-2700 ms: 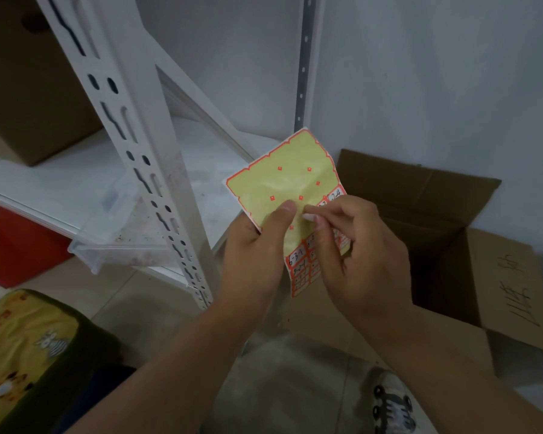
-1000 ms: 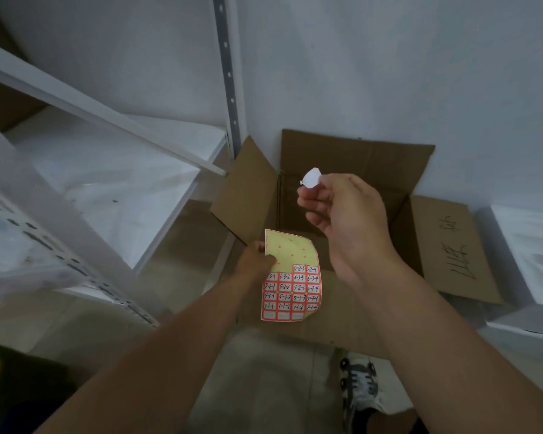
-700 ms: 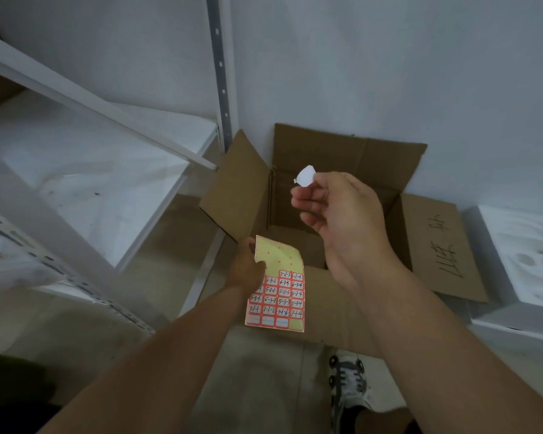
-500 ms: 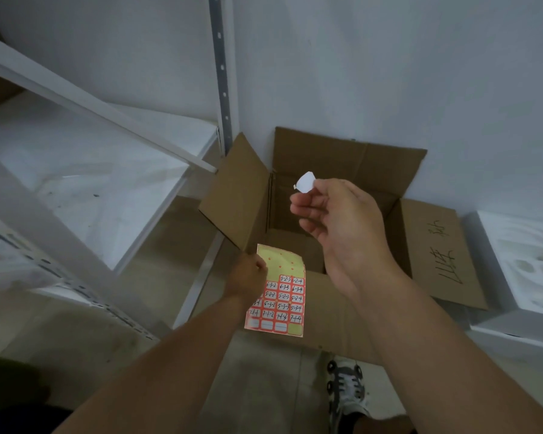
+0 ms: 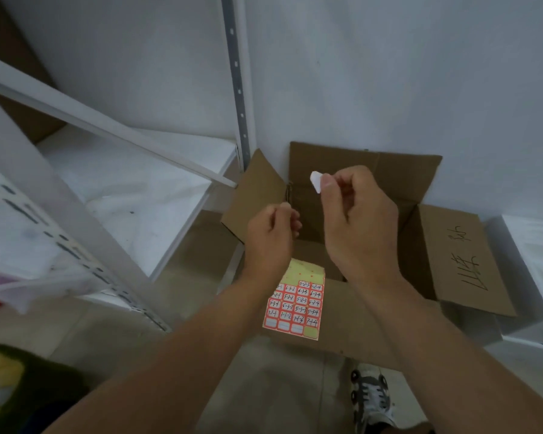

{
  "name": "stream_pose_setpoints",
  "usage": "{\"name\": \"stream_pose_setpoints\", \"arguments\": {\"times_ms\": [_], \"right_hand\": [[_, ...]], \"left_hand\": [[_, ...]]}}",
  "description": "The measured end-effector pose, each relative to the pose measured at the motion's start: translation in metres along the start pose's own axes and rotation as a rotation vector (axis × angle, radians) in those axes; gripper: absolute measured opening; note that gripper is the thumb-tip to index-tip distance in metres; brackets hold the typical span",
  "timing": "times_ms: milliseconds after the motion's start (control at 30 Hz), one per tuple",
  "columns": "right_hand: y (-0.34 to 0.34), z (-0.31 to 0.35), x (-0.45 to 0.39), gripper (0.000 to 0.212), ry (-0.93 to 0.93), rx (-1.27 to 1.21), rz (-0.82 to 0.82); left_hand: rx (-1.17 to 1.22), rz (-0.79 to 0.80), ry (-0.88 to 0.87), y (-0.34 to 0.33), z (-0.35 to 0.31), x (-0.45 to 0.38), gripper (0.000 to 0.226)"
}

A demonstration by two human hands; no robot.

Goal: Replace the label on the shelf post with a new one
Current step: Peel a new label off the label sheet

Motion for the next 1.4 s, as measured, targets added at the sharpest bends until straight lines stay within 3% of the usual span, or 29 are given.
{"name": "stream_pose_setpoints", "arguments": {"times_ms": [167, 267, 467, 633, 733, 867, 1000, 1167, 1400], "right_hand": [[0.003, 0.015, 0.005, 0.023, 0.437, 0.224, -0.142], [-0.002, 0.025, 0.012, 0.024, 0.587, 0.264, -0.115], [-0.017, 0.028, 0.023, 0.027, 0.662, 0.268, 0.026], [-0.029, 0.027, 0.023, 0.032, 0.651, 0.278, 0.134], [-0.032, 0.024, 0.024, 0.030, 0.568, 0.212, 0.278], [-0.028, 0.025, 0.025, 0.005, 0.151, -0.153, 0.349], [-0.026, 0.025, 0.024, 0.012, -0.154, -0.420, 0.461], [-0.025, 0.030, 0.025, 0.017, -0.271, -0.555, 0.570], [-0.025, 0.032, 0.024, 0.021, -0.302, -0.577, 0.581]], "left_hand": [[0.310, 0.070, 0.029, 0.031, -0.067, 0.049, 0.035], [0.388, 0.068, 0.032, 0.038, -0.072, 0.065, 0.034], [0.481, -0.023, 0.106, 0.052, -0.065, 0.063, 0.020], [0.366, -0.096, 0.119, 0.062, -0.054, 0.051, 0.023], [0.250, -0.130, 0.084, 0.072, -0.050, 0.044, 0.023], [0.096, -0.134, -0.066, 0.086, -0.051, 0.040, 0.018], [0.000, -0.039, -0.148, 0.089, -0.051, 0.042, 0.018], [-0.065, 0.020, -0.187, 0.089, -0.050, 0.046, 0.021], [-0.067, 0.022, -0.220, 0.092, -0.048, 0.042, 0.023]]}}
Point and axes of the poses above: each hand's wrist, its own x-axis away from the middle knuckle, its own y-axis out of the back of the hand, z = x × y, the point moved 3 cm from there along -x, towards the middle knuckle
